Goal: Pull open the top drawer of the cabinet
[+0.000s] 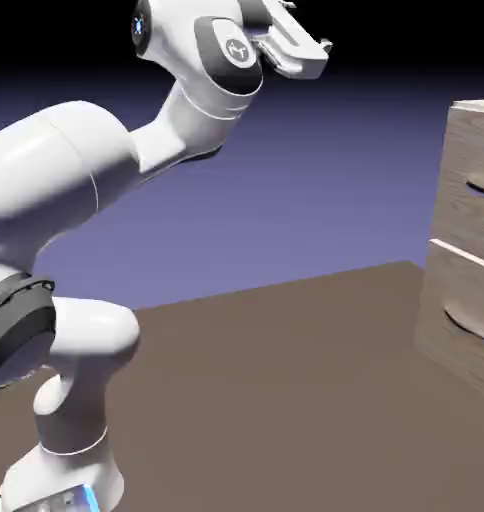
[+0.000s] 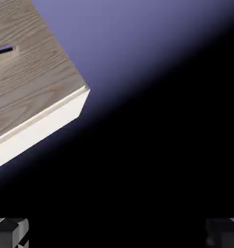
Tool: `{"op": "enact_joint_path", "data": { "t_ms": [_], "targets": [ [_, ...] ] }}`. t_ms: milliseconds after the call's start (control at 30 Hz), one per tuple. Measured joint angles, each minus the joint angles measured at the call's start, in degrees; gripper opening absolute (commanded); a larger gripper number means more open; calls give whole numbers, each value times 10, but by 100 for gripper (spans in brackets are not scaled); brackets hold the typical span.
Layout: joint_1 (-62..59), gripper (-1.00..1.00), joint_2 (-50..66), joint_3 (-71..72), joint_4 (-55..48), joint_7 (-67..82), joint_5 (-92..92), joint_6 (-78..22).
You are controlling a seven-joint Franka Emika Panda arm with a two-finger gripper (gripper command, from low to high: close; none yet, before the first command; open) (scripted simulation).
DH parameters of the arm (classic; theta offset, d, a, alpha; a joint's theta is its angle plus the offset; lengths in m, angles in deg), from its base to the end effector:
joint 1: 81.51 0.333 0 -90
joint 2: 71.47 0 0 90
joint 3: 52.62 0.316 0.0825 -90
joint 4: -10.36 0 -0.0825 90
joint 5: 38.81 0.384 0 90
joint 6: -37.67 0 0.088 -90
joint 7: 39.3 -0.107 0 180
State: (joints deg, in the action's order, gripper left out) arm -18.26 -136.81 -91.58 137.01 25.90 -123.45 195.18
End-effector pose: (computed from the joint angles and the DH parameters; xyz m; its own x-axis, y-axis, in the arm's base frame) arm 0.3334 -0.0352 0.7756 -0.2227 0.9150 -0.3365 -0.1301 0.3141 0.9404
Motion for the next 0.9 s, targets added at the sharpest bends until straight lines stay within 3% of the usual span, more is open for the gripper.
{"op": "enact_joint_path", "data": {
  "t_ms": [900],
  "targets": [
    [391,0,-204,-243,-215,673,-529,-103]
  ]
}}
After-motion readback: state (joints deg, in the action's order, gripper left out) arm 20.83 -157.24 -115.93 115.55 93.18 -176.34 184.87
